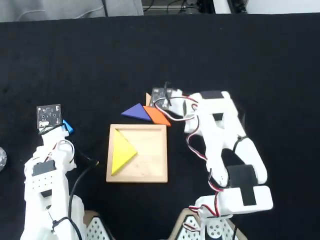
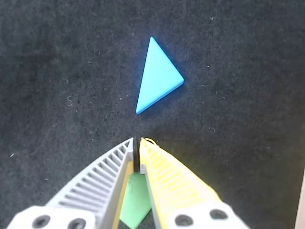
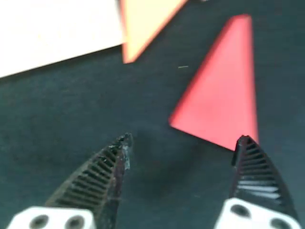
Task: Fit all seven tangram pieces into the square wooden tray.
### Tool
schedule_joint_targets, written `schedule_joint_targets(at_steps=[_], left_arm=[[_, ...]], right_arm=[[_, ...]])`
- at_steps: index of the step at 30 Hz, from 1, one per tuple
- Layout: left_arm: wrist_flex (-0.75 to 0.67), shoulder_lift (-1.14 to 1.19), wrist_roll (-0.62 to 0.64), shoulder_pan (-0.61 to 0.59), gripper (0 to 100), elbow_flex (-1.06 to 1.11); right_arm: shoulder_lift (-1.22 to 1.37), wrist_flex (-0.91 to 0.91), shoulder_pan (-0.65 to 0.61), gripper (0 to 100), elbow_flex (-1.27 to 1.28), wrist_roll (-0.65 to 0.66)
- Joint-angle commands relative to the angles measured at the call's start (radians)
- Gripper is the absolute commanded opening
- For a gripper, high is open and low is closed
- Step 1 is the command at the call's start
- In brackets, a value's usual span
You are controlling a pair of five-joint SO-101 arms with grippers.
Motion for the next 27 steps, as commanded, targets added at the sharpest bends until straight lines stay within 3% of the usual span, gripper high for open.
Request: schedule_joint_targets(at_steps=[1, 11, 27], left_arm=[[0.005, -0.012, -0.006, -0.001, 3, -0.008], [0.003, -0.012, -0.006, -0.001, 3, -0.007], [0.003, -0.012, -0.006, -0.001, 3, -0.007]], right_arm=[[-0.015, -0.075, 0.014, 33.9, -0.068, 0.015], [0.268, -0.003, 0.032, 34.1, -0.246, 0.038], [0.369, 0.011, -0.005, 33.9, -0.328, 0.038]])
